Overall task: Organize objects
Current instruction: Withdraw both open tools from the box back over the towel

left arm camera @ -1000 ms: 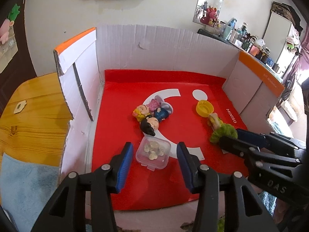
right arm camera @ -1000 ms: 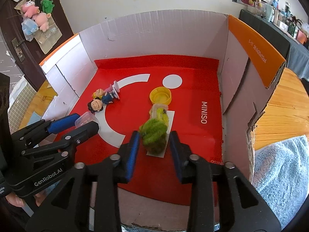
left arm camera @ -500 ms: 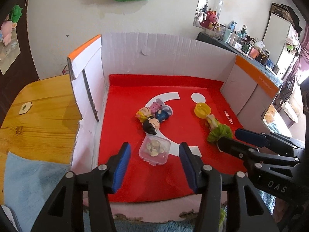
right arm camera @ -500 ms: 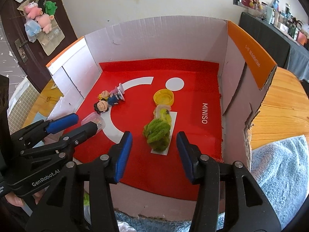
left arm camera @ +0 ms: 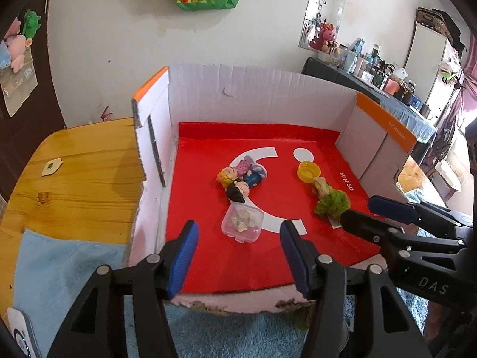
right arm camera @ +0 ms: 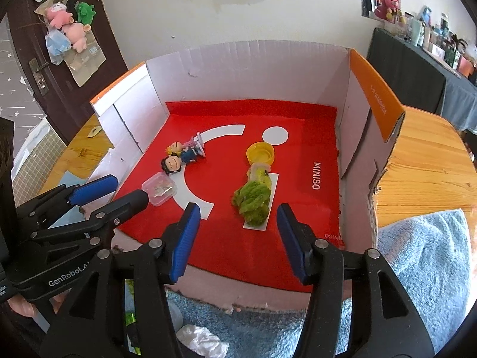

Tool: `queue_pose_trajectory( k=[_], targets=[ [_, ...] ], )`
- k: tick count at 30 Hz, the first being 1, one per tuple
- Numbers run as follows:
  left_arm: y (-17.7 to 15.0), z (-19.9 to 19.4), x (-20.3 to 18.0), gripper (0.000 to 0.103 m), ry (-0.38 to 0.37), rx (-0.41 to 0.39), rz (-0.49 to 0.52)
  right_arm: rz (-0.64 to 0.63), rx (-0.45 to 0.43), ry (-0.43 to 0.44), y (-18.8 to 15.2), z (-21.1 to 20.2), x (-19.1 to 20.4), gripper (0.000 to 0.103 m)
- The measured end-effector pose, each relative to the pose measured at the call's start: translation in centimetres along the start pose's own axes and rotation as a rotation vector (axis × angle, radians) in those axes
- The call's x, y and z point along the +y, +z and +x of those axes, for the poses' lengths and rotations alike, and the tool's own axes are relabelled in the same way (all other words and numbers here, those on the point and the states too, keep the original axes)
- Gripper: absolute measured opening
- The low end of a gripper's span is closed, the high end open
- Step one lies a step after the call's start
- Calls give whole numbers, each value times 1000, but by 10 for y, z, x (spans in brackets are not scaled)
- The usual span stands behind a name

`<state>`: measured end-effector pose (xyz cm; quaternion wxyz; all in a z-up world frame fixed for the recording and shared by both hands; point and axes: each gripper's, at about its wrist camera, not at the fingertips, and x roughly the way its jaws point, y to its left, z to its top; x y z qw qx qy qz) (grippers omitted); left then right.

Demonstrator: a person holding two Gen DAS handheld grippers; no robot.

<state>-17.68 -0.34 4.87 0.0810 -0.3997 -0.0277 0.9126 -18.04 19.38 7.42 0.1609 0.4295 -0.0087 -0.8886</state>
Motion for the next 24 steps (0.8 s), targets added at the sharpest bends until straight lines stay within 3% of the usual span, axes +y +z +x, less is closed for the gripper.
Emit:
queue_pose_trajectory(
  k=[24],
  targets=[
    [-19, -44, 1, 72, 19, -54, -11, -26, -60, -21, -18, -45, 20, 68]
  ],
)
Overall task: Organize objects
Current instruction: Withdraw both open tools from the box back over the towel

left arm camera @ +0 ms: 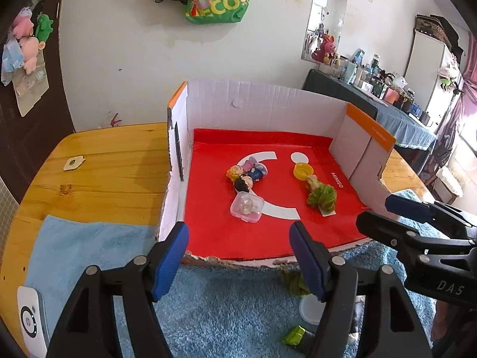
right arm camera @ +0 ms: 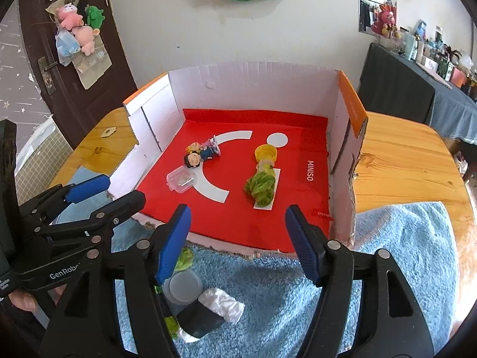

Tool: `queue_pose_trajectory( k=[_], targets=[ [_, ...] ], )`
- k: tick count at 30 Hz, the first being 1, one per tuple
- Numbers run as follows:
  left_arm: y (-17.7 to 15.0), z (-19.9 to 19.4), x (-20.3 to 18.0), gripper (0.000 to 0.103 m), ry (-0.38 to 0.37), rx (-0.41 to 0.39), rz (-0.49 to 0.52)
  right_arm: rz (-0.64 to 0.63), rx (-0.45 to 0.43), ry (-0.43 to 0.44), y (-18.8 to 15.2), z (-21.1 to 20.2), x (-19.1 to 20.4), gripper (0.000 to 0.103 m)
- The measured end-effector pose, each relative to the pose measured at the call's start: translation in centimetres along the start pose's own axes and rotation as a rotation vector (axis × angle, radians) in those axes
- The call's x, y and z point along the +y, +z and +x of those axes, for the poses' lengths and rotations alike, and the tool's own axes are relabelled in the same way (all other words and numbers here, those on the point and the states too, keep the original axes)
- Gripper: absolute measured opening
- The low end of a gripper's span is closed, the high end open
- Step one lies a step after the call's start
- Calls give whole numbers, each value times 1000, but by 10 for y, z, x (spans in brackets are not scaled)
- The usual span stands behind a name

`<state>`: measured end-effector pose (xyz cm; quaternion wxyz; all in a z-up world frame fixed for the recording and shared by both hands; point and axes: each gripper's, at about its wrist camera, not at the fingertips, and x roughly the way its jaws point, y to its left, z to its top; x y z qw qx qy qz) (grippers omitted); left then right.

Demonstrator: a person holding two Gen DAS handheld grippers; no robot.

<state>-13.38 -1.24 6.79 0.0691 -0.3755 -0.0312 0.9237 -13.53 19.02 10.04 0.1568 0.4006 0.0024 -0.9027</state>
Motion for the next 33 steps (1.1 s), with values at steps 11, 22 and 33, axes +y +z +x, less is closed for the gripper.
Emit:
queue_pose_trajectory(
  k=[11, 22, 33],
  targets=[
    [-10, -12, -2, 80, 10, -5, 2, -4, -19, -16, -10, -13, 3, 75],
    [-23, -22, -7, 82, 12, -7, 6, -3, -26, -22, -26, -26, 4, 79],
    [-43, -33, -14, 84, 18, -2, 11, -2, -34, -27, -49, -37, 5, 83]
  ],
)
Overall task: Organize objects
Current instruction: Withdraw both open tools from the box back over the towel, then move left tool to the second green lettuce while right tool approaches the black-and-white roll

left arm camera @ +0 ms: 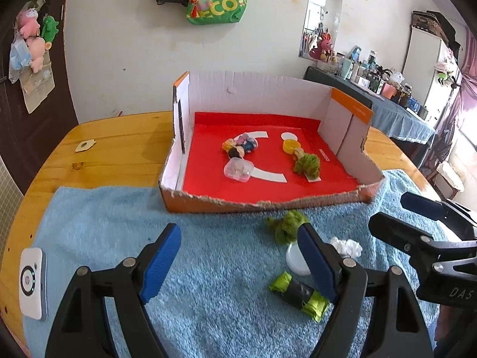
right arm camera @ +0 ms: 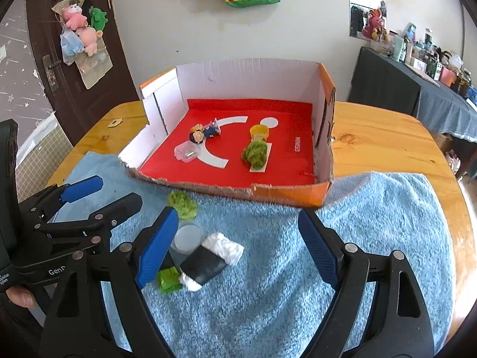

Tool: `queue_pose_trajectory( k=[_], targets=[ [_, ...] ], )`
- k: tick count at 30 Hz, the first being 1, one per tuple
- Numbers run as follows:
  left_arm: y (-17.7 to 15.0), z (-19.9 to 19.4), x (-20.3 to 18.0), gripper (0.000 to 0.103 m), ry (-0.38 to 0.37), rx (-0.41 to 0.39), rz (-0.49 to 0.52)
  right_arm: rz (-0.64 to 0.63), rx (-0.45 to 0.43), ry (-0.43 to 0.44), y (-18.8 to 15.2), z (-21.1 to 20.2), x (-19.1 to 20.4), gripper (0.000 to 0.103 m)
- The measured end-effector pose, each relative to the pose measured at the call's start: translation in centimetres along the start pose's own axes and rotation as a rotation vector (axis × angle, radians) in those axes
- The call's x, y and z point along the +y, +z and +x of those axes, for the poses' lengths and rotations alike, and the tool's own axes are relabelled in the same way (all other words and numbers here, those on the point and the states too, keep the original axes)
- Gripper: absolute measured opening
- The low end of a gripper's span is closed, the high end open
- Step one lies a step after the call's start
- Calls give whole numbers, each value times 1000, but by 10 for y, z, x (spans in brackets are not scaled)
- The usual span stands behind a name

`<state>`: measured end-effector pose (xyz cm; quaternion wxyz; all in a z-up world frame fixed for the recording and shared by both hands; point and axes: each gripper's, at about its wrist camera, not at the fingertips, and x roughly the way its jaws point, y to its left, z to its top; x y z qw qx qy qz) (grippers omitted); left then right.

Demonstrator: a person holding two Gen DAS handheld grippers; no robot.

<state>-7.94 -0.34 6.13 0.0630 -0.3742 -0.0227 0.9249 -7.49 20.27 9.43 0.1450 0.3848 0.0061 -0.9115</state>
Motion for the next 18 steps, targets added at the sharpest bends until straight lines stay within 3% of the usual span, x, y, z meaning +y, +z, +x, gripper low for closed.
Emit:
queue_pose_trajectory(
  k=[18],
  targets=[
    [-37, -8, -1, 89, 9, 20, -4, -11, 54, -7, -42, 5, 4, 83]
  ],
)
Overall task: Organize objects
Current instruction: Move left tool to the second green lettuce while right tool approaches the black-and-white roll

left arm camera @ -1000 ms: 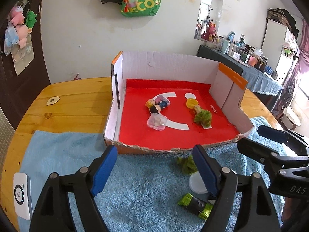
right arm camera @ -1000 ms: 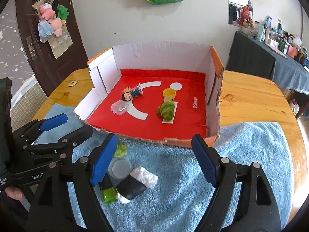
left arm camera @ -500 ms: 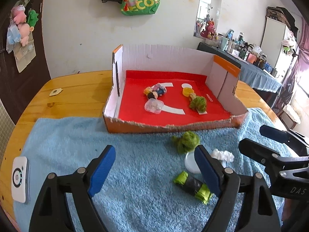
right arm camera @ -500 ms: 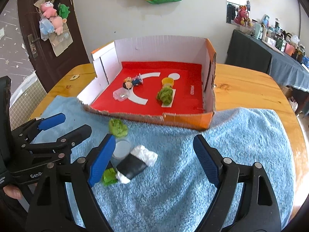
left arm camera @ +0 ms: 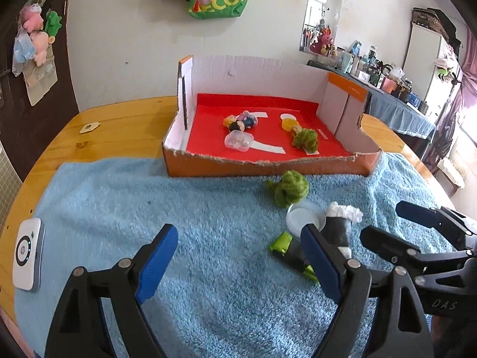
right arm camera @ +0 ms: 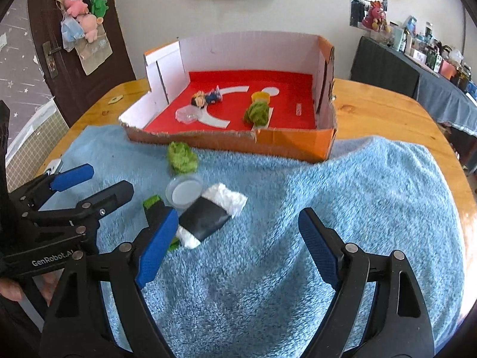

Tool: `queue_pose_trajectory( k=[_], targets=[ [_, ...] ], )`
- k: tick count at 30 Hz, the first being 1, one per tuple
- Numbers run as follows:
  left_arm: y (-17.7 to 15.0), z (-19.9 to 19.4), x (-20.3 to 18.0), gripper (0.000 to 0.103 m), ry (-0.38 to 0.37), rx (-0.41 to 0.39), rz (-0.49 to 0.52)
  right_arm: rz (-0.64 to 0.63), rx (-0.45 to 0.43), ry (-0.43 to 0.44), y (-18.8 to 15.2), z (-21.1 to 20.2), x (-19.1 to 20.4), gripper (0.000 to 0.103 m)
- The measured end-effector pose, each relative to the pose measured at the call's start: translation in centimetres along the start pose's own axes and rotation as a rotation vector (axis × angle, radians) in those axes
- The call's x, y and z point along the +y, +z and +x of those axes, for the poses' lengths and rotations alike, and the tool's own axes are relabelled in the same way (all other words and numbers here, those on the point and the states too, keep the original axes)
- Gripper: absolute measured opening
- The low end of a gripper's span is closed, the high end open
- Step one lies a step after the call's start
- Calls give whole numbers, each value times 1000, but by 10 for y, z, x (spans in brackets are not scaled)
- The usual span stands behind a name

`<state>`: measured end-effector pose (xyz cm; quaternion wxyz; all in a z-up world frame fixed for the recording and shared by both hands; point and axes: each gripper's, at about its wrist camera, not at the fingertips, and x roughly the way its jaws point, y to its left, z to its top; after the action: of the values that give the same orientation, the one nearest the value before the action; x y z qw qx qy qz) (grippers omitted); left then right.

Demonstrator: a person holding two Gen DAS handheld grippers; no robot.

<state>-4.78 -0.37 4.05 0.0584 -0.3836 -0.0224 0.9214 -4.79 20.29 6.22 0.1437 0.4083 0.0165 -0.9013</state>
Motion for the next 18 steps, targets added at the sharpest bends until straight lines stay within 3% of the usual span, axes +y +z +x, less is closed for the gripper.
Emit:
queue_pose_trajectory(
  k=[18],
  targets=[
    [9, 10, 13, 90, 23, 11, -23, -19, 55, 14, -1, 33, 6, 88]
  ],
)
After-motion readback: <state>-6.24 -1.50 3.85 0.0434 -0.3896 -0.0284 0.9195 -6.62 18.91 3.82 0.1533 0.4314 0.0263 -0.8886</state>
